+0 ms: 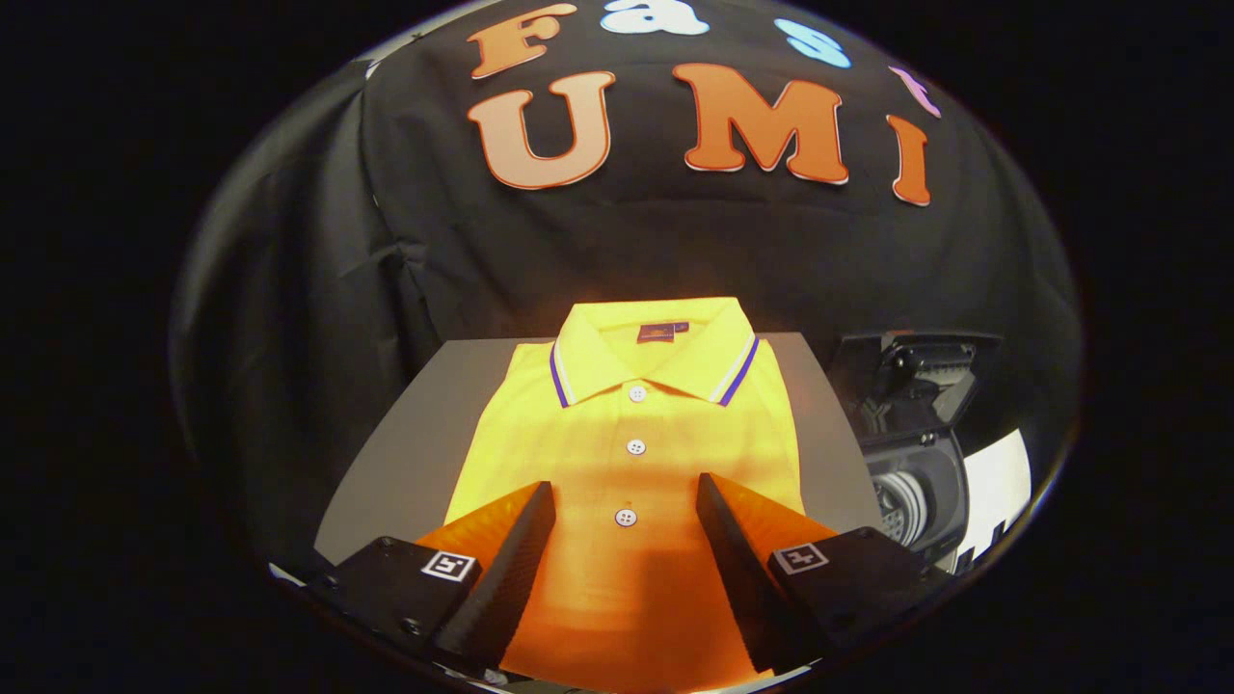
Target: Put the clothes into the washing machine and then close the washing machine lid.
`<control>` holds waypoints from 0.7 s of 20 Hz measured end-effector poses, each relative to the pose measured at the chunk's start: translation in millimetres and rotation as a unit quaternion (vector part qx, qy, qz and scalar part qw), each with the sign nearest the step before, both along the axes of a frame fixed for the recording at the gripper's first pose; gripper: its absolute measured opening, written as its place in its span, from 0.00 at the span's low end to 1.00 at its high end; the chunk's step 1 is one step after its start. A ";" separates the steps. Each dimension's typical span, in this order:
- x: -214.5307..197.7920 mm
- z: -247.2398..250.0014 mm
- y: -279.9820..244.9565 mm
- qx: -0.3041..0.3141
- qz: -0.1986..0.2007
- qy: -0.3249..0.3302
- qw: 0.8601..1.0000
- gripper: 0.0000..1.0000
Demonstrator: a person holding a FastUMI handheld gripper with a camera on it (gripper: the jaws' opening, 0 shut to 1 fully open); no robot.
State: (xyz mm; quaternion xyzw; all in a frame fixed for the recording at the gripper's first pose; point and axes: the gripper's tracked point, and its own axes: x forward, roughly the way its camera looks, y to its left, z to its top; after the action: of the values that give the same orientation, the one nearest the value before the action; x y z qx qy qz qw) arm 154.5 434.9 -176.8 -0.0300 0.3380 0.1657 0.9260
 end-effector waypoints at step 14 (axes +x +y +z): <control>-3.8 6.3 -11.3 0.042 0.055 -0.042 0.997 0.10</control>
State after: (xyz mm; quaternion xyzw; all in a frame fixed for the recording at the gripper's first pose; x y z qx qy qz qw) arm 150.7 423.6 -170.5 -0.0160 0.2896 0.2289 0.9292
